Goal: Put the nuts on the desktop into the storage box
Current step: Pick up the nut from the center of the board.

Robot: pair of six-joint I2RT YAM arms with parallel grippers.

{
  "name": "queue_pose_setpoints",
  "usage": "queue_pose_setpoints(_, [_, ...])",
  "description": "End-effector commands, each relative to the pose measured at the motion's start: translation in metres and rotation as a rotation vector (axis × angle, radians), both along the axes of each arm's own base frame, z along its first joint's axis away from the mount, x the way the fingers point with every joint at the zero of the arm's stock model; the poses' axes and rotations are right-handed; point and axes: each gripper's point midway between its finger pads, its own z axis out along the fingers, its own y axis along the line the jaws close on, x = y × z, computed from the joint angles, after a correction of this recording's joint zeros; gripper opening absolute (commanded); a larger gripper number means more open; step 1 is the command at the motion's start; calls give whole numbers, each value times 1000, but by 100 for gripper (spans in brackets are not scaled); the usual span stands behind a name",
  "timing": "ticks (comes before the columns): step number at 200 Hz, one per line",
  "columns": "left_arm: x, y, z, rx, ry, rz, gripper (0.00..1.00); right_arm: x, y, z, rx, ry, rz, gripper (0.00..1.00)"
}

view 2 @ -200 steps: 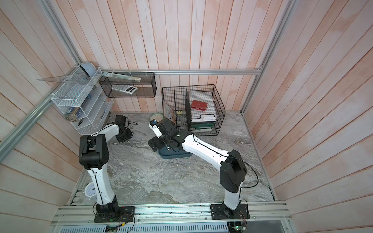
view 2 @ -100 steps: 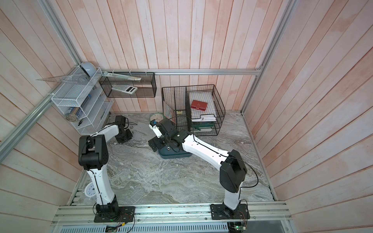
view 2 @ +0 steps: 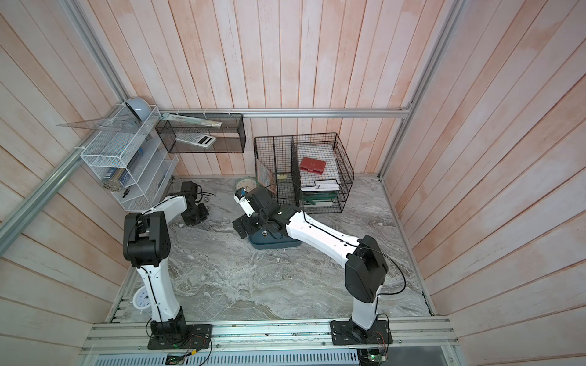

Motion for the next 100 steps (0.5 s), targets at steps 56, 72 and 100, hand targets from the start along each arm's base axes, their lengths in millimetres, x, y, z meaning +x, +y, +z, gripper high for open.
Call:
queue_pose_setpoints(56, [-13, -17, -13, -51, 71, -28, 19, -4, -4, 8, 6, -10, -12, 98])
queue_pose_setpoints(72, [-13, -17, -11, -49, 69, -26, 19, -4, -4, 8, 6, -9, -13, 98])
queue_pose_setpoints(100, [-12, -18, -1, -50, 46, -25, 18, -4, -4, 8, 8, -8, -14, 98])
